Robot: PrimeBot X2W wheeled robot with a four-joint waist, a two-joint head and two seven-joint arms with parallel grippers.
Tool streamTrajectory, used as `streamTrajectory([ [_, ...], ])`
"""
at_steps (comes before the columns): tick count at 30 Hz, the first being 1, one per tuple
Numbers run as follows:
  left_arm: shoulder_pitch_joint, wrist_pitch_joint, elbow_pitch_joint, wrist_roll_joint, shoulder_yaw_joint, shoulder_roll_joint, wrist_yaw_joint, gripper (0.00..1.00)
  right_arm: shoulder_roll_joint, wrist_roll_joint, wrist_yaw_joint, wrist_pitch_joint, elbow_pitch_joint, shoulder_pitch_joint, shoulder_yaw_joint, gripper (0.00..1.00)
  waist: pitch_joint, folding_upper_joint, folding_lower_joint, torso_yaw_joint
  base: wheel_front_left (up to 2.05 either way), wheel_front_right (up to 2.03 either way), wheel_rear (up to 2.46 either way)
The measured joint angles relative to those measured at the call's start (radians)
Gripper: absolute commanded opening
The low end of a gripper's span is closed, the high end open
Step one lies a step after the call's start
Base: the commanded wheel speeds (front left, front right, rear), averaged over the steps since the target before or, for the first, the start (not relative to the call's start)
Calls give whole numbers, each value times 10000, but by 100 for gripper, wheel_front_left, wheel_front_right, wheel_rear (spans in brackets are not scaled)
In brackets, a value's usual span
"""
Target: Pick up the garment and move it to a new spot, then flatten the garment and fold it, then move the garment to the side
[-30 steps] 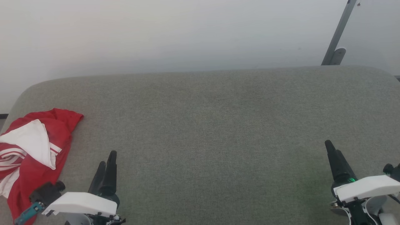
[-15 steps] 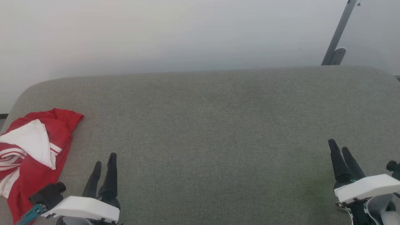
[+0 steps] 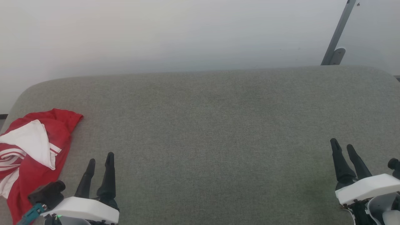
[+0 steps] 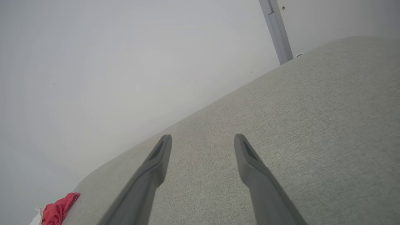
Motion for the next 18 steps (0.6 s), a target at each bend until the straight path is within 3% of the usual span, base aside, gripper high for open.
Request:
streamTrajectory([
  [18,170,-439,-188,1670,100,27,-94,100,-211,-1241,0,-326,-140,99,157,100,-9,0,0,-10,0,0,0],
])
